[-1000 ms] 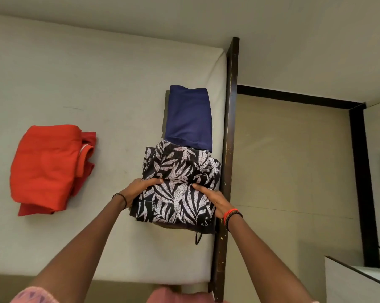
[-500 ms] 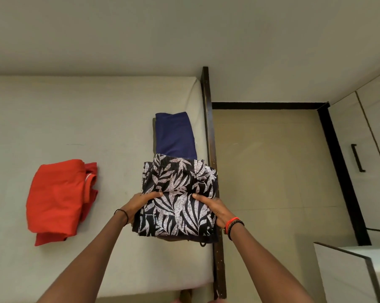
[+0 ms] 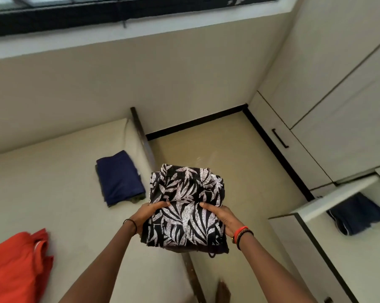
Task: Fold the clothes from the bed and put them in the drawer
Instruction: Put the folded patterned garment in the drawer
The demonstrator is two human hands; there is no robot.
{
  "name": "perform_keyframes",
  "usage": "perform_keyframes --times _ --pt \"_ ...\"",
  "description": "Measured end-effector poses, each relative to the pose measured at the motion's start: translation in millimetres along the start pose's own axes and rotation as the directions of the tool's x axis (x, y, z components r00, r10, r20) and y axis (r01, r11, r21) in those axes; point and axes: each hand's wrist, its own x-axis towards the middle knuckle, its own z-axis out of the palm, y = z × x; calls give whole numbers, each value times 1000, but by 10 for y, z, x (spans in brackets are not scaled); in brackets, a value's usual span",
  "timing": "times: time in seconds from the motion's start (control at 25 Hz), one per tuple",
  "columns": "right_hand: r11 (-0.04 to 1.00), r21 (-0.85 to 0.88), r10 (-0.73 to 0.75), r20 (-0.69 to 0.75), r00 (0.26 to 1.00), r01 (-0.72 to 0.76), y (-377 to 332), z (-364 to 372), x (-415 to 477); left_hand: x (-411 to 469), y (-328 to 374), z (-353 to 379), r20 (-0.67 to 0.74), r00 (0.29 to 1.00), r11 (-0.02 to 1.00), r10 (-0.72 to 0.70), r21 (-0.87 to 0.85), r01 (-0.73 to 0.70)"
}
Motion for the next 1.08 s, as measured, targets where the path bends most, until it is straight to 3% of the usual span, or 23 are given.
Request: perform_keyframes --times 0.24,0.56,1.08 --pt "983 168 -55 -146 988 79 -14 -1073 -434 158 446 1193 128 992 981 5 192 -29" --pt "922 348 -87 -237 968 168 109 -2745 -807 382 752 3047 220 975 910 -12 408 -81" --pt "810 518 -29 -434 900 276 1132 -5490 -1574 817 74 6190 323 938 820 -125 565 -86"
